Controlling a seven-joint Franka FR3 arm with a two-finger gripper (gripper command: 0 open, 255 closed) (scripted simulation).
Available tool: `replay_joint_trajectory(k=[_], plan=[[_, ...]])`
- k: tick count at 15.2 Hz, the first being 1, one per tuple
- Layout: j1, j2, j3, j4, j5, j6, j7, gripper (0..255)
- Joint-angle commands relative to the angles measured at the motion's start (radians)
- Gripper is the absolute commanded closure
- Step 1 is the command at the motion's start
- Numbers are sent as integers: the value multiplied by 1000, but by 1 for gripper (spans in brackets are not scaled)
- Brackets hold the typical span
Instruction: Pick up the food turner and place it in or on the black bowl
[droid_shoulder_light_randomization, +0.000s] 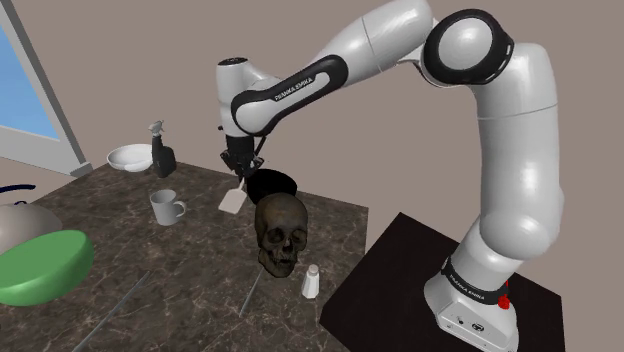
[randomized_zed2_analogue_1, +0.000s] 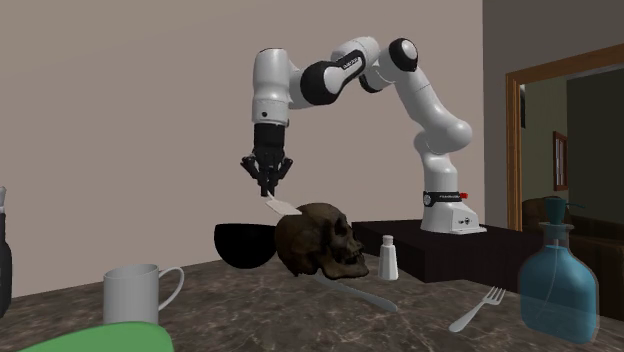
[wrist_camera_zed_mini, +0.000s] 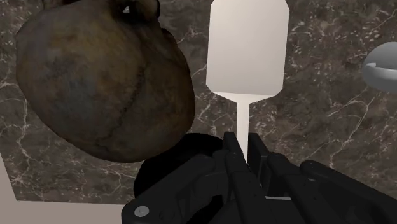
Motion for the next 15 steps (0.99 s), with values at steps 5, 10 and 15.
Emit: replay_joint_trajectory(k=[5,10,15], plan=[[-94,5,-25,11,11,8,-125,255],[-165,29,-48,56,19,-3,-230,255],[-165,60,-59,48,4,35,-228,255]])
